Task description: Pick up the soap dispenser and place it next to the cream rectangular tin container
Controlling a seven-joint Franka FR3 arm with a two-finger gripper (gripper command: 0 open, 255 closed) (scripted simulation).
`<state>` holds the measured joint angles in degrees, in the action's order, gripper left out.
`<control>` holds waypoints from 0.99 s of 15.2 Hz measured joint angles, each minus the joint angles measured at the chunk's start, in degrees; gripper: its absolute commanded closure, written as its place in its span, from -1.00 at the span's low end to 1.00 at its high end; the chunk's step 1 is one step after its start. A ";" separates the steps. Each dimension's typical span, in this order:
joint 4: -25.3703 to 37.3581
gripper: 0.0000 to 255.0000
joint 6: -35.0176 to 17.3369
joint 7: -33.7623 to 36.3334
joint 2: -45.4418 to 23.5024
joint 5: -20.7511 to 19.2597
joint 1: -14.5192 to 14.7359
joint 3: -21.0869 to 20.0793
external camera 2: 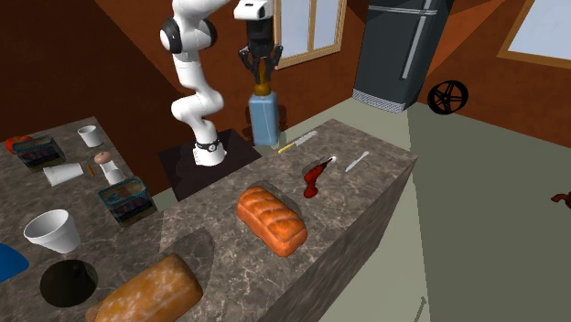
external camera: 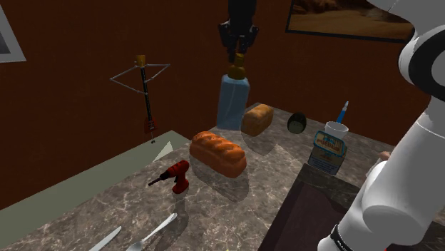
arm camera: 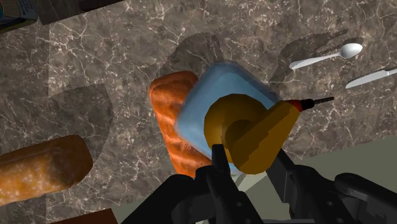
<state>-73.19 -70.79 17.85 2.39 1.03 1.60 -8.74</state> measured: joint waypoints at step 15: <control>-24.38 1.00 -5.05 -20.65 19.10 -1.99 -7.54 12.85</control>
<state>-97.57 -75.84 -2.80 21.49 -0.96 -5.95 4.12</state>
